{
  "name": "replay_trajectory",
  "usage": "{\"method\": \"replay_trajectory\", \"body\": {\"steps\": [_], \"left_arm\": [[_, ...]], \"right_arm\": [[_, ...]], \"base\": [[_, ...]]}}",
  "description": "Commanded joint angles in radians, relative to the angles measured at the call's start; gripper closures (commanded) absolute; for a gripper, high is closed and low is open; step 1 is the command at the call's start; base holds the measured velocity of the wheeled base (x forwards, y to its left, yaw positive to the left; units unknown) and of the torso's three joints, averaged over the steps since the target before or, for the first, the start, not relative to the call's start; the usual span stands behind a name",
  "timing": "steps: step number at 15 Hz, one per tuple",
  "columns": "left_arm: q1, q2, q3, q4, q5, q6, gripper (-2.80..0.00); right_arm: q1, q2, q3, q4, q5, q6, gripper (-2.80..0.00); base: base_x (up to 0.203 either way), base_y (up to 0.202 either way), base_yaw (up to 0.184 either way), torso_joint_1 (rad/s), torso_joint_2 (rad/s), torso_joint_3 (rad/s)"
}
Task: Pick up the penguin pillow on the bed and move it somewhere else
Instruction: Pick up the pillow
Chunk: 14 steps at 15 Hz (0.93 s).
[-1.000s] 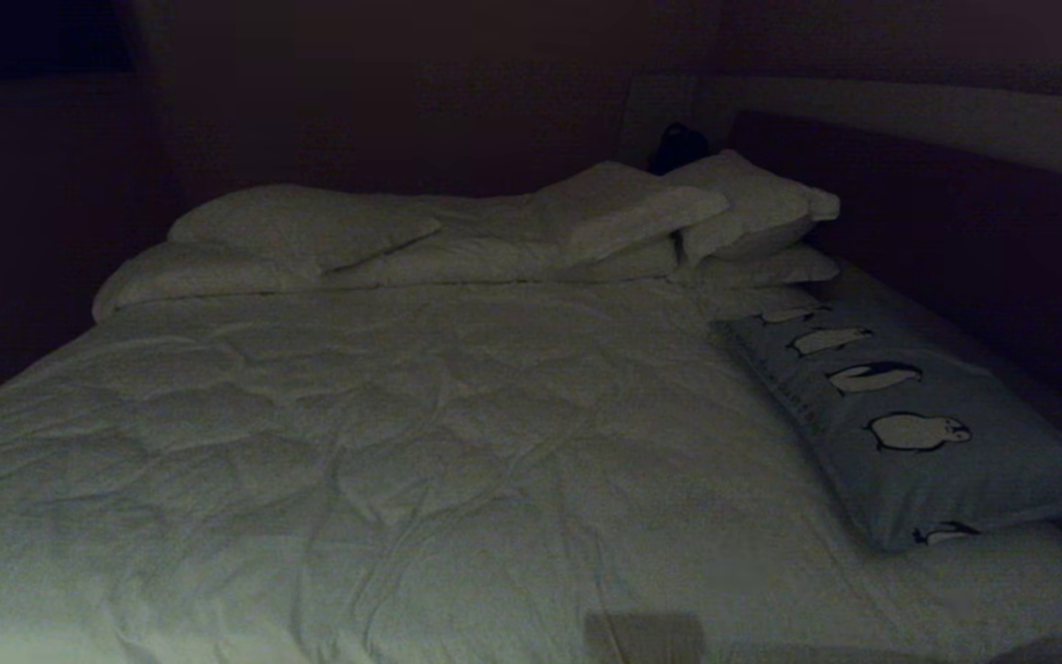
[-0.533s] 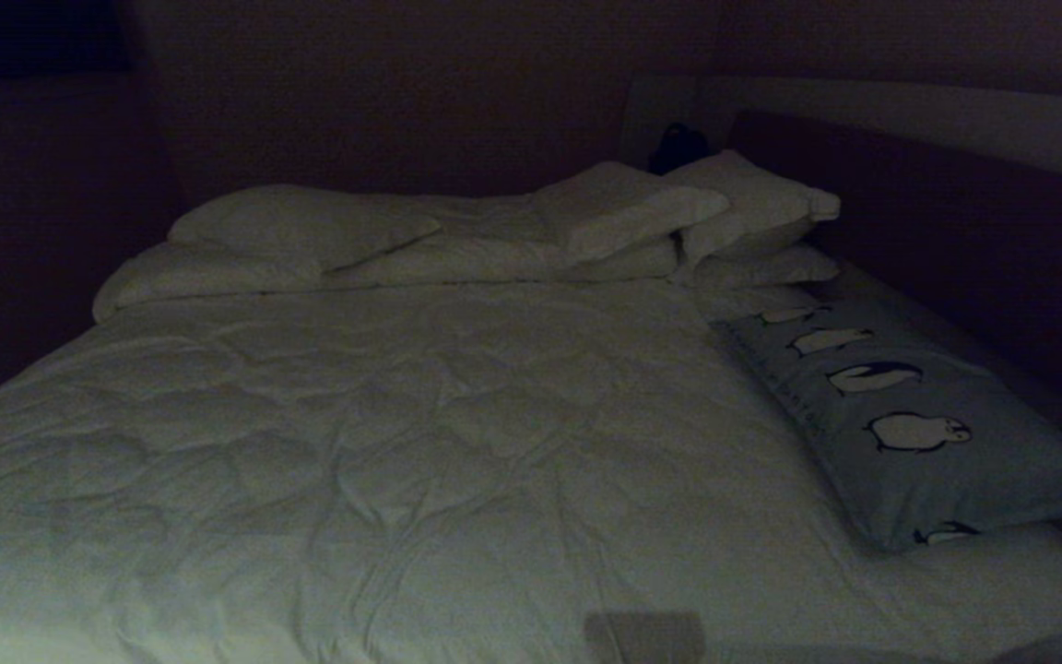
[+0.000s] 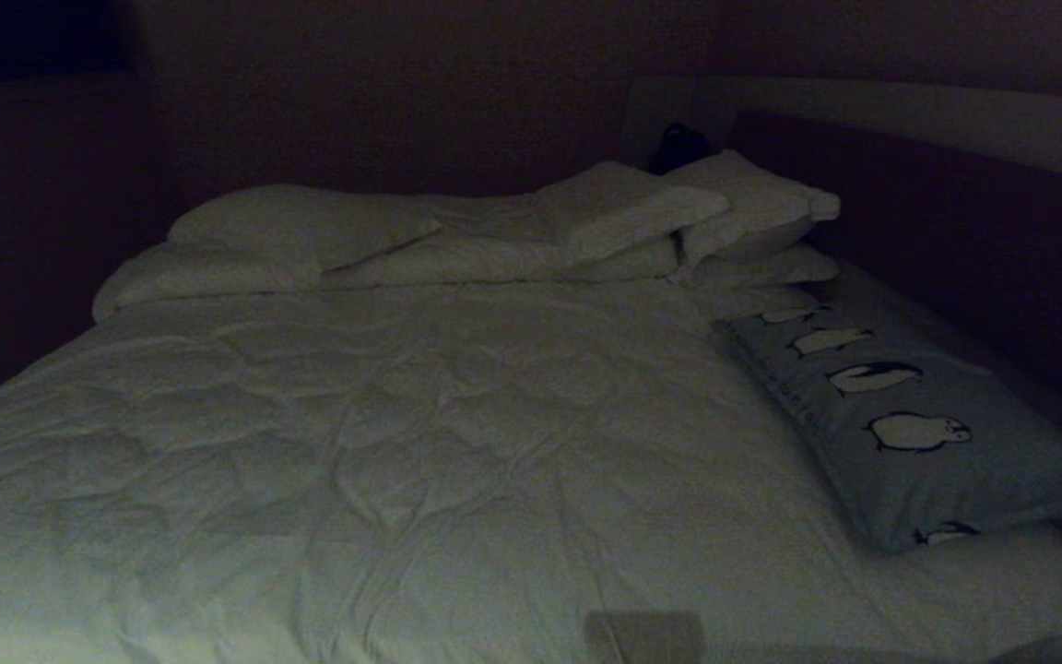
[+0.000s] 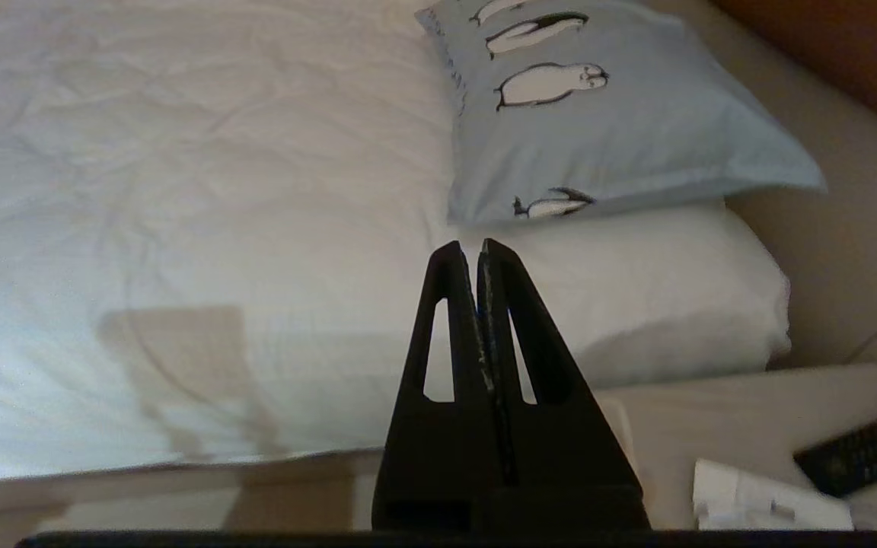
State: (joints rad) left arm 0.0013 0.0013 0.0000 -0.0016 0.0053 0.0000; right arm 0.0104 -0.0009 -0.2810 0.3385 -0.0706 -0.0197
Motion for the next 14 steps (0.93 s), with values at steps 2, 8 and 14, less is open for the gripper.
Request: {"method": "replay_trajectory", "body": {"steps": [2, 8, 14], "left_arm": [[0.0, 0.0, 0.0, 0.0, 0.001, 0.0, 0.0], [0.0, 0.0, 0.0, 0.0, 0.001, 0.0, 0.0], [0.0, 0.0, 0.0, 0.0, 0.001, 0.0, 0.0]], "right_arm": [[0.0, 0.002, 0.109, -0.289, 0.006, -0.031, 0.0], [0.0, 0.002, 0.226, -0.293, 0.011, -0.034, 0.0], [0.0, 0.002, 0.263, -0.292, 0.06, -0.031, 0.0]], "base": [[0.0, 0.0, 0.0, 0.0, 0.0, 0.0], [0.0, 0.0, 0.0, 0.0, 0.0, 0.0], [0.0, 0.0, 0.0, 0.0, 0.0, 0.0]]}}
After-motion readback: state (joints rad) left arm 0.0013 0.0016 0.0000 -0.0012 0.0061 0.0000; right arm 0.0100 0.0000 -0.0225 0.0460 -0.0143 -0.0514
